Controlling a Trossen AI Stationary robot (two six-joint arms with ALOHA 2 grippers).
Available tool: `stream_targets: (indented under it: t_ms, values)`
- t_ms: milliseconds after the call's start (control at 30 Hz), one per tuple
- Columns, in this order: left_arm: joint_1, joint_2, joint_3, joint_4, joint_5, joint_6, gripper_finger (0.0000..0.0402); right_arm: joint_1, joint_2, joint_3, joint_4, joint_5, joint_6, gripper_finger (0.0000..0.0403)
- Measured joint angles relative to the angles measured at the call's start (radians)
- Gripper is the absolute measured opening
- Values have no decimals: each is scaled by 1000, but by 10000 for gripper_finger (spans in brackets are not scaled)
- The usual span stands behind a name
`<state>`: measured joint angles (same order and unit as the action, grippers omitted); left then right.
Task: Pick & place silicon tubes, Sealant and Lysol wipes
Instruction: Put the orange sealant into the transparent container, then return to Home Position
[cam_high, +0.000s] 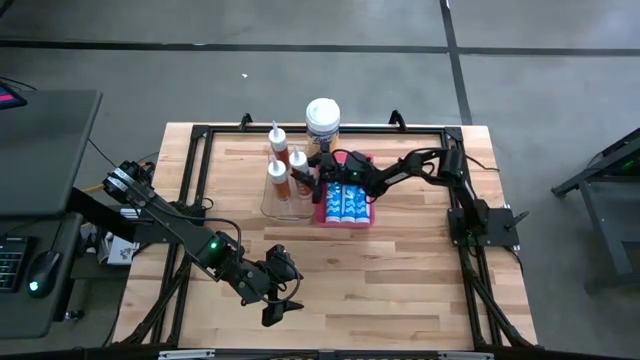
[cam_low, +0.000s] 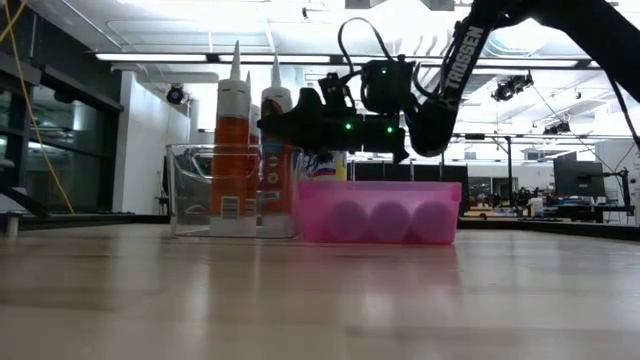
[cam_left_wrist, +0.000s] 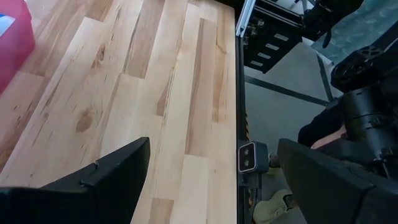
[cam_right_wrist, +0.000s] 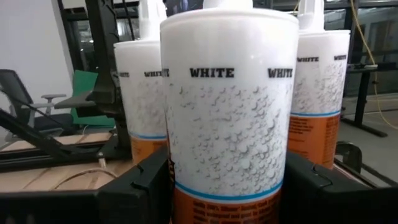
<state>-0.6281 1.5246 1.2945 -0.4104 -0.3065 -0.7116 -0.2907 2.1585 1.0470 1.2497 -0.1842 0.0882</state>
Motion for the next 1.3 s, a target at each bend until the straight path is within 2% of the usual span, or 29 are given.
stream_targets:
  t_ms: [633, 867, 1300]
  values:
    - [0, 0, 0, 1, 0, 0, 346, 5, 2, 6, -10, 20, 0, 198]
    - [0, 0, 0, 1, 0, 0, 346, 12, 4, 4, -18, 70, 8, 280]
    - [0, 0, 0, 1, 0, 0, 346, 34, -2, 4, -14, 70, -2, 288]
